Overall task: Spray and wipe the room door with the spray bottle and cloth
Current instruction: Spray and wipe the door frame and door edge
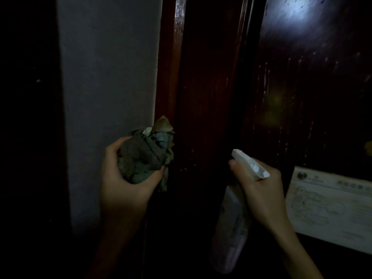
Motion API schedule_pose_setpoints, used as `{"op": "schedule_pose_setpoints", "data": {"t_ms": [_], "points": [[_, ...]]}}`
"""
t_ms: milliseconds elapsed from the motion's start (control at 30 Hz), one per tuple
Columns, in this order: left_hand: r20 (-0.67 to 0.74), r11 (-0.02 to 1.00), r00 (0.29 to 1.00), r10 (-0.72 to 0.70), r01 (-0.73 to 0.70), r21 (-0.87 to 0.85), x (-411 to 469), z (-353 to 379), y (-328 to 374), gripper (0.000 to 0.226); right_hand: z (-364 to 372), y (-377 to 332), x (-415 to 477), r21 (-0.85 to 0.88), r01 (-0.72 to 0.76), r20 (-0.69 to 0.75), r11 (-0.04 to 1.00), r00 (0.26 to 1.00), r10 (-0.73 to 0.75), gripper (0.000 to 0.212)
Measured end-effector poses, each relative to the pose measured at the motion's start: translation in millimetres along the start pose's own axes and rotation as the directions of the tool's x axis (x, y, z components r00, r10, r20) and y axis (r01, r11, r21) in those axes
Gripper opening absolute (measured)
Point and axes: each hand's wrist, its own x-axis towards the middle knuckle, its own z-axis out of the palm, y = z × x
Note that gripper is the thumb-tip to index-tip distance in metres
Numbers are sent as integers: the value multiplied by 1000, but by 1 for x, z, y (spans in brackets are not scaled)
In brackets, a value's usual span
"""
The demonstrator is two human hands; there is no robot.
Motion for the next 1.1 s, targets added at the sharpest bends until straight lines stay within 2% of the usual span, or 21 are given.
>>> {"op": "schedule_pose_setpoints", "data": {"t_ms": [133,367,500,600,800,967,1100], "points": [[-7,999,1000,-5,5,44,-13,-4,-5,65,10,13,-12,-19,-58,53,998,997,59,29],[-74,994,995,-71,77,83,-29,-11,-19,73,19,33,-35,3,-160,51,987,986,160,26],[-73,988,990,-118,125,89,-37,-12,-21,69,21,39,-43,56,-203,56,978,978,200,24],[-72,986,987,-141,147,80,-40,-15,-24,69,23,39,-49,70,-203,43,977,979,200,14],[-81,983,982,-173,178,55,-47,-19,-29,71,23,40,-55,72,-189,19,979,982,188,28],[-73,981,979,-189,191,29,-51,-22,-31,73,21,39,-56,81,-193,30,978,981,191,21],[-87,980,977,-192,196,42,-51,-21,-33,70,19,40,-60,113,-196,14,974,981,196,25]]}}
